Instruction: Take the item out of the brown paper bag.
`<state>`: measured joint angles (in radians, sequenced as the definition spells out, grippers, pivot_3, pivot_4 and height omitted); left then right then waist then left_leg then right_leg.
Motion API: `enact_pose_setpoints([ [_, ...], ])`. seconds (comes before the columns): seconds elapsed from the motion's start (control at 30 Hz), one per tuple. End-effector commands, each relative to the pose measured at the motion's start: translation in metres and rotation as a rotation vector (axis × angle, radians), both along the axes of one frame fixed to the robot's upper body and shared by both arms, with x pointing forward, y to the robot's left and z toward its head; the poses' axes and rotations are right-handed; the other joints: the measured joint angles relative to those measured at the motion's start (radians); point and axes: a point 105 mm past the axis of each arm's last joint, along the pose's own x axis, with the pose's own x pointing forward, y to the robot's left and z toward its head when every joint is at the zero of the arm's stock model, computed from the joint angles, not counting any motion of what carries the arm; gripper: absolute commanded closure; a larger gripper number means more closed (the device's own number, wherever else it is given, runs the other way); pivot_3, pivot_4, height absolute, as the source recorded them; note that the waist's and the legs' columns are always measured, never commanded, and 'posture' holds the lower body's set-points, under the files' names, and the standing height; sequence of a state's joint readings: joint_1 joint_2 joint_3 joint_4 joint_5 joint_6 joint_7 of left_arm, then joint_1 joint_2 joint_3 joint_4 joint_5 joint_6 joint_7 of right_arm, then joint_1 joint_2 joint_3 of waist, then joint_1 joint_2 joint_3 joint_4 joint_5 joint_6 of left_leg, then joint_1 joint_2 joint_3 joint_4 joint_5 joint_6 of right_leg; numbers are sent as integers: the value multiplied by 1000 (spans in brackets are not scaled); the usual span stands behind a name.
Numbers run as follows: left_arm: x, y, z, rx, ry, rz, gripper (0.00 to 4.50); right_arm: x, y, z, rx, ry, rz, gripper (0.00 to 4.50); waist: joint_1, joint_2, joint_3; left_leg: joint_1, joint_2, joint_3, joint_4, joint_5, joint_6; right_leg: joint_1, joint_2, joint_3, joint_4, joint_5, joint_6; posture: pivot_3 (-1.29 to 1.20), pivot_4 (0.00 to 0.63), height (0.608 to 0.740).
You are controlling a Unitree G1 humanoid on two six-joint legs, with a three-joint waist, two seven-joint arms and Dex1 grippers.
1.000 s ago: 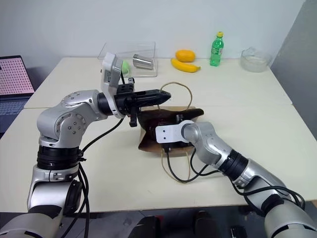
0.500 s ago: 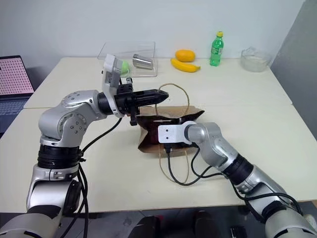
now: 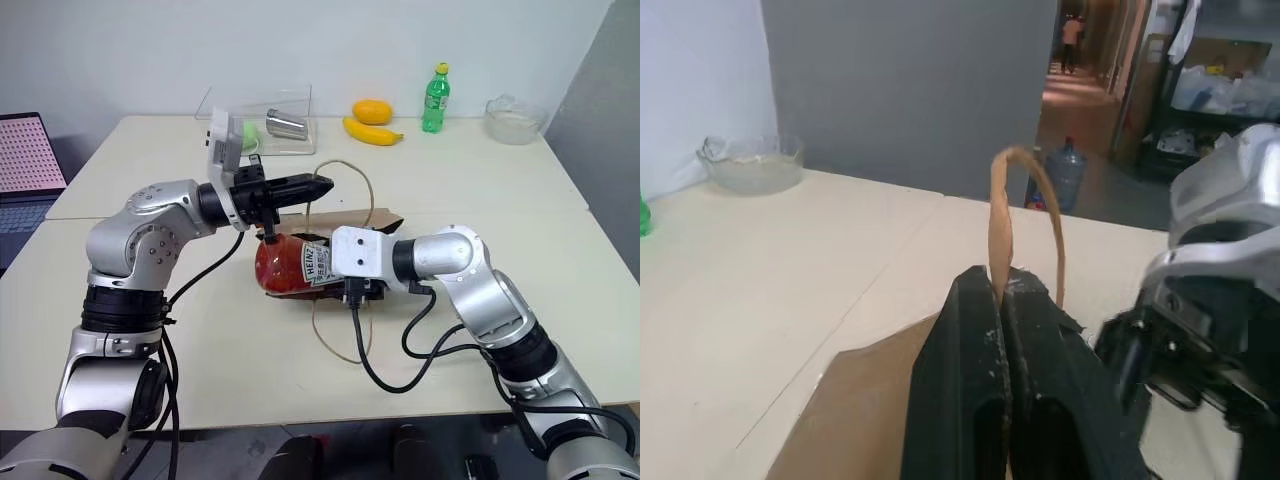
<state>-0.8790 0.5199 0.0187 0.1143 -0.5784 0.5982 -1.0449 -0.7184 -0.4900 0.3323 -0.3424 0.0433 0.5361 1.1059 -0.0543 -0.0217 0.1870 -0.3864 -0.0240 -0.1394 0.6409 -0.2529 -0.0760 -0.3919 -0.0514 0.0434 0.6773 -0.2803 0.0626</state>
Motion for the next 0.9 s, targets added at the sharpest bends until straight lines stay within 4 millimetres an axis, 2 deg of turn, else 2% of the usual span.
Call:
enact_pose_setpoints([
  [0.03, 3, 1, 6, -11, -27, 26, 4500, -23, -2, 47, 161, -39, 84, 1376, 0, 0, 0, 0, 0, 0, 0, 0, 0, 0, 0, 0, 0, 0, 0, 0, 150, 740],
  [0.3, 10, -1, 1, -12, -7, 43, 4500, -51, -22, 108, 495, 162, 129, 1376, 4, 1, 0, 0, 0, -1, 0, 0, 0, 0, 0, 0, 0, 0, 0, 0, 150, 740],
  [0.43, 11, 0, -1, -5, -6, 47, 4500, -51, -39, 140, 645, 136, 64, 1376, 5, 1, 1, 0, 0, 0, 0, 0, 0, -1, 0, 0, 1, 0, 0, 0, 150, 740],
  [0.5, 11, 1, 1, -5, -6, 49, 4500, -44, -57, 153, 694, 68, -32, 1376, 6, 1, 1, 0, 0, 0, 0, 0, 0, -1, 0, 0, 1, 0, 0, 0, 150, 740],
  [0.57, 12, 2, 4, -9, -5, 51, 4500, -29, -90, 161, 694, -36, -212, 1376, 8, 1, 1, 0, 0, 0, -1, 0, 0, -1, 0, 0, 0, 0, 0, 0, 150, 740],
  [0.6, 12, 3, 5, -10, -5, 52, 4500, -25, -100, 161, 683, -63, -264, 1376, 13, 1, 1, -2, -1, 1, -1, 0, 0, -2, -1, 0, 0, 0, 0, 0, 150, 740],
  [0.7, 11, 4, 7, -11, -3, 48, 4500, -2, -141, 134, 483, -163, -514, 1376, 22, 1, 1, -6, -2, 0, 1, 0, 0, -4, -1, 0, 0, 0, 0, 0, 150, 740],
  [0.77, 11, 3, 7, -10, -3, 47, 4500, 16, -174, 97, 277, -185, -676, 1376, 22, 1, 1, -8, -2, 1, 1, 0, 1, -5, -1, 0, -2, 0, 0, 0, 150, 740],
  [0.8, 11, 3, 7, -10, -3, 46, 4500, 21, -183, 84, 208, -189, -711, 1376, 22, 1, 1, -9, -2, 1, 1, 0, 1, -6, -2, 0, -1, 0, 0, 0, 150, 740],
  [0.9, 11, 1, 6, -14, -4, 42, 4500, 35, -209, 24, -111, -188, -769, 1376, 16, 1, 1, -12, -2, 4, 3, 0, 1, -12, -2, 2, 3, 0, 1, 0, 150, 740],
])
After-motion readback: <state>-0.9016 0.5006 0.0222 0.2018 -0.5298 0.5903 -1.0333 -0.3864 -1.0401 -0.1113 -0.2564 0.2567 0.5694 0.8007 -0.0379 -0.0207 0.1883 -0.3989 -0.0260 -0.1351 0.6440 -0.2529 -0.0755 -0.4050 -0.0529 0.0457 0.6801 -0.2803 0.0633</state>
